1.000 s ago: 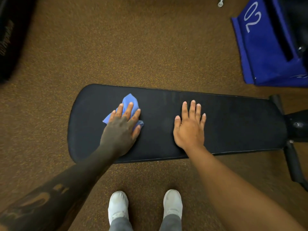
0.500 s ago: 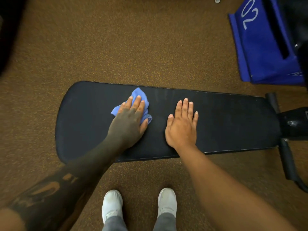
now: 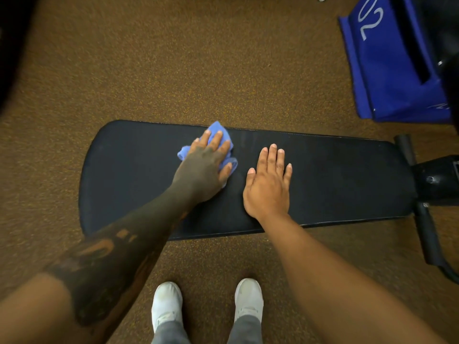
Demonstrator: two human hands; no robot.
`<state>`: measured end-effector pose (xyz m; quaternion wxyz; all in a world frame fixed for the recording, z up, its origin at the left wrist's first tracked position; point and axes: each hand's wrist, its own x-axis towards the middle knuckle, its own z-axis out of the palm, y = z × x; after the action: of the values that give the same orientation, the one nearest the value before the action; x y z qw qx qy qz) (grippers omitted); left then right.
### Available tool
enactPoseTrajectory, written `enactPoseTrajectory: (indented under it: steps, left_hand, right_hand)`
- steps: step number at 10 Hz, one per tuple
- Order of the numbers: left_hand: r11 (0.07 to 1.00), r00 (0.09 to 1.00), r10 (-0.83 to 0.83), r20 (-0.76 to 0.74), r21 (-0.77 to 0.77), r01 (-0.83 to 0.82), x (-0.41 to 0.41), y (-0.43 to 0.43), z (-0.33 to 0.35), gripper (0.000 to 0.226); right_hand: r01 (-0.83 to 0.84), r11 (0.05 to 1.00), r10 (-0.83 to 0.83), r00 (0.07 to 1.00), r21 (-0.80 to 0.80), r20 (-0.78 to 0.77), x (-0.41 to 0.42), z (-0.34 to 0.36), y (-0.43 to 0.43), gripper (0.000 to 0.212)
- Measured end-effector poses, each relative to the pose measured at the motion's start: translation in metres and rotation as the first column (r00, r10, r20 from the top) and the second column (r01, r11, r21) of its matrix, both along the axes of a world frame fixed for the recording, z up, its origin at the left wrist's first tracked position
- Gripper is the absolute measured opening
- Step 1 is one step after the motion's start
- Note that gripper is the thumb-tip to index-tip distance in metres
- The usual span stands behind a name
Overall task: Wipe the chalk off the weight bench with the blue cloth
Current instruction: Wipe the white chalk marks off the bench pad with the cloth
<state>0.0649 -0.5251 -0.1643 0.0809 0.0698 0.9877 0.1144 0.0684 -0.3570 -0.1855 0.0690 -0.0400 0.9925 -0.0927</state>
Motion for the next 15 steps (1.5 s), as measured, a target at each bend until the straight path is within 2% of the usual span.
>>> enactPoseTrajectory:
  steps: [1,2,3,4,5,6,7,8,9,10,11,12,13,14,15]
  left_hand:
    - [1.000,1.000,0.012,-0.003,0.026,-0.012,0.041,-0.017,0.003,0.066]
    - [0.992,0.992,0.127,0.008,-0.012,-0.127,0.061,-0.061,0.001,0.063]
    - [0.976,0.978,0.207,-0.007,-0.075,-0.206,0.031,-0.075,-0.005,0.054]
    - [0.979,0.980,0.190,-0.053,-0.068,-0.193,-0.006,-0.065,-0.011,0.049]
    - [0.997,0.997,0.073,-0.015,-0.032,-0.074,0.009,-0.042,-0.010,0.055]
    - [0.997,0.999,-0.042,0.006,0.072,0.041,0.065,-0.032,0.003,0.059]
    - [0.999,1.000,-0.022,-0.005,0.037,0.022,0.077,-0.050,0.005,0.060]
    - [0.985,0.986,0.163,0.033,-0.066,-0.160,0.042,-0.081,0.001,0.058]
    - [0.972,0.971,0.234,0.041,-0.047,-0.232,0.011,-0.077,0.002,0.050]
    - [0.995,0.997,0.073,0.038,-0.072,-0.070,-0.005,-0.035,0.004,0.053]
    - [0.994,0.990,-0.102,0.093,-0.034,0.105,0.008,-0.003,0.007,0.060]
    - [0.989,0.989,-0.130,0.071,0.079,0.124,0.032,0.008,0.016,0.066]
    - [0.988,0.996,0.084,-0.022,0.133,-0.080,0.039,-0.003,0.023,0.066]
    - [0.849,0.856,0.517,-0.004,0.127,-0.513,0.031,-0.018,0.032,0.062]
    - [0.766,0.764,0.630,0.138,0.054,-0.641,0.024,-0.018,0.034,0.063]
  right_hand:
    - [-0.007,1.000,0.007,1.000,0.000,0.000,0.000,0.001,0.002,0.060]
    - [-0.004,1.000,0.004,1.000,0.011,0.001,0.001,0.001,0.001,0.059]
    - [-0.004,1.000,0.004,1.000,0.016,0.008,0.001,0.001,-0.001,0.059]
    - [0.002,1.000,-0.003,1.000,0.025,0.002,0.002,-0.002,-0.001,0.059]
    - [0.012,1.000,-0.012,1.000,0.014,0.002,0.001,-0.002,-0.001,0.060]
    - [0.003,1.000,-0.003,1.000,0.018,0.003,0.002,0.000,-0.001,0.060]
    - [-0.001,1.000,0.001,1.000,0.019,0.011,0.001,0.000,0.000,0.060]
    - [0.006,1.000,-0.006,1.000,0.021,0.012,0.001,0.000,-0.001,0.060]
    - [0.009,1.000,-0.009,1.000,0.021,0.014,0.002,0.000,-0.002,0.060]
    - [0.007,1.000,-0.007,1.000,0.018,0.019,0.001,-0.002,-0.002,0.060]
    - [0.004,1.000,-0.004,1.000,0.018,0.031,0.000,0.000,-0.002,0.060]
    - [-0.010,1.000,0.009,0.998,0.010,0.064,-0.004,0.005,-0.002,0.060]
    - [-0.001,1.000,0.002,0.997,-0.015,0.077,-0.007,0.010,-0.004,0.057]
    - [0.068,0.987,-0.073,0.997,-0.147,-0.026,-0.017,0.027,-0.014,0.045]
    - [0.077,0.976,-0.086,0.996,-0.202,-0.033,-0.029,0.040,-0.026,0.040]
